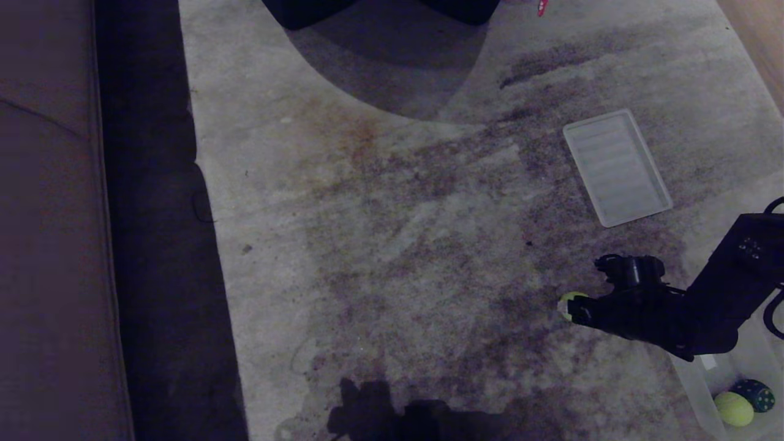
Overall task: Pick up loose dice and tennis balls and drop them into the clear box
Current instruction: Pick up the ball on the floor
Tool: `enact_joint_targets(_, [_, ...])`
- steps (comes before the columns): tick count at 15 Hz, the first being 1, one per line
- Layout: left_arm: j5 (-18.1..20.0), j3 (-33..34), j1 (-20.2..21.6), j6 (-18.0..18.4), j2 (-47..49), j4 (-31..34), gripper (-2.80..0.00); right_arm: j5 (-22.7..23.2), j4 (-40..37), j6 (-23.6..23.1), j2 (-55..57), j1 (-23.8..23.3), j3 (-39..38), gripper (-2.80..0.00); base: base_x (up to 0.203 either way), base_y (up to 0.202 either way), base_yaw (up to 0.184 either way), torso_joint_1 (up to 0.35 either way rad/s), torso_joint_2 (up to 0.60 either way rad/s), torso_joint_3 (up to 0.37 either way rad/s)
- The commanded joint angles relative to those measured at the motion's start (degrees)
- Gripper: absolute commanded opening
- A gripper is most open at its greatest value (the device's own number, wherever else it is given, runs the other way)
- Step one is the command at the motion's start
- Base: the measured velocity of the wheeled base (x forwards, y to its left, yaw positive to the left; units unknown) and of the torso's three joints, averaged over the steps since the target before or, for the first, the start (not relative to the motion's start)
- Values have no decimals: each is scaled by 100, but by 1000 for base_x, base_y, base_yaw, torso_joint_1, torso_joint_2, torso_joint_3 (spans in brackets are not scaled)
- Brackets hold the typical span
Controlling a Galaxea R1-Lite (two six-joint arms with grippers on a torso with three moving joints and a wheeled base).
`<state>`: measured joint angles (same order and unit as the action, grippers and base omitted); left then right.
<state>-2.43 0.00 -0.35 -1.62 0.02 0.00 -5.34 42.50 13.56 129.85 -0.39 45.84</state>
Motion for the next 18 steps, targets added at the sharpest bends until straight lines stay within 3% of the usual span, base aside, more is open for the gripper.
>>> enact_joint_targets(1, [-4,9,0,-5,6,0,-280,-2,27,9,194,-75,167,0,0,0,0,0,0,0])
enact_joint_targets(15, [-4,9,0,-5,6,0,-280,42,39,51,699,-67,685,0,0,0,0,0,0,0])
enact_joint_targets(16, [-4,9,0,-5,6,0,-280,42,51,51,699,-55,732,-280,0,0,0,0,0,0])
enact_joint_targets(18, [-4,9,0,-5,6,0,-280,36,183,16,746,-6,770,-280,0,0,0,0,0,0])
